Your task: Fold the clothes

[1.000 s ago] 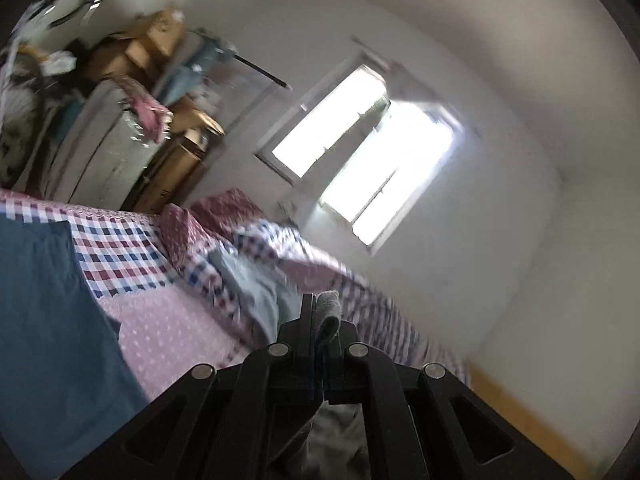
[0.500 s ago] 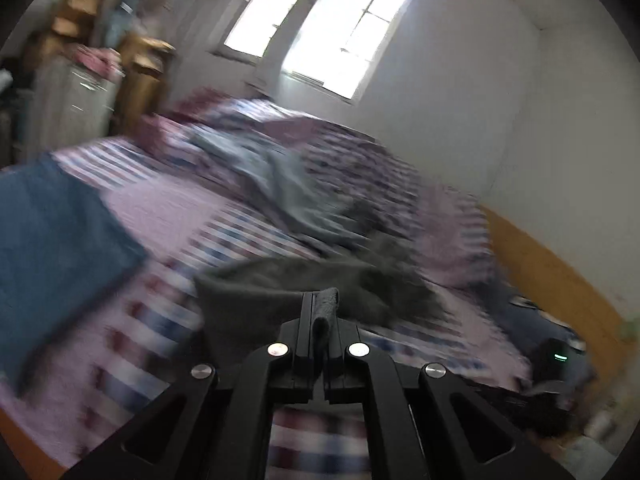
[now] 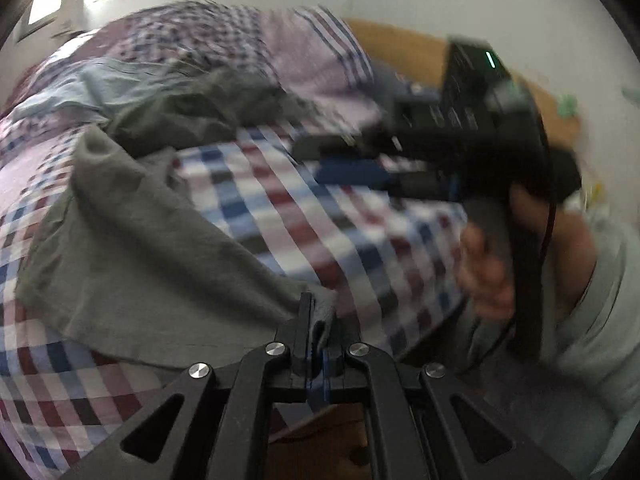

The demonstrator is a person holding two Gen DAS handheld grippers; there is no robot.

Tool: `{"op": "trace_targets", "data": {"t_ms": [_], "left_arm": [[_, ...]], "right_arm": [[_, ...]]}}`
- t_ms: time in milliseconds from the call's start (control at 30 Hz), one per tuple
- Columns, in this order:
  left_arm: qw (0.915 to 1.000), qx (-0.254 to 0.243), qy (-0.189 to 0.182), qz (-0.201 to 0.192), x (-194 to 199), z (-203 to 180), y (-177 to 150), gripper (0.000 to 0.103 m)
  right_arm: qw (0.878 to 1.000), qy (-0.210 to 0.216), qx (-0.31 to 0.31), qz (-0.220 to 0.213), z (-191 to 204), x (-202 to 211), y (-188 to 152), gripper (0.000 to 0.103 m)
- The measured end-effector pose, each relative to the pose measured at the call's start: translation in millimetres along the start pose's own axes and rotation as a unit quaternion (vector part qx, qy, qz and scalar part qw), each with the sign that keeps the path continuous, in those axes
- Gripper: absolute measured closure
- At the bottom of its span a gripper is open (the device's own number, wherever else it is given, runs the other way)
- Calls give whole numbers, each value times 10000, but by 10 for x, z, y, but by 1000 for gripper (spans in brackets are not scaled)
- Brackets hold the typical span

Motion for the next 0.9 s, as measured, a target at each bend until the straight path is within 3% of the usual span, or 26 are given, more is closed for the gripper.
{"op": "trace_targets", "data": {"t_ms": [100, 233, 367, 467, 667, 900], "left_arm": [[9998, 55, -17, 165, -54, 27, -74, 103], [9998, 177, -94, -95, 102, 93, -66, 102], [9988, 299, -171, -359, 259, 160, -57, 103], [9974, 406, -230, -547, 378, 204, -54, 102], [9973, 489, -206, -514, 394, 267, -68, 102], [9933, 783, -338, -785, 509, 400, -16, 102]], "right_arm": [[9997, -130, 50, 207, -26, -82, -60, 56], [9987, -285, 265, 325, 20, -193, -127, 56], [9988, -417, 240, 124, -19, -193, -42, 56], [9973, -698, 164, -125, -136, -172, 109, 56], [9908, -1191, 223, -595, -276, -187, 588, 56], [9846, -1468, 576, -752, -277, -489, 1148, 56]]}}
Point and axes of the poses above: each gripper's, at about its wrist camera, not at the fingertips, and x roughly against the way its jaws point, z to its left, y to its top, the point moved 5 cm from there along -x, roughly the way its jaws point, and after that the axes turned 14 degrees about -y, right-handed, at the moved point
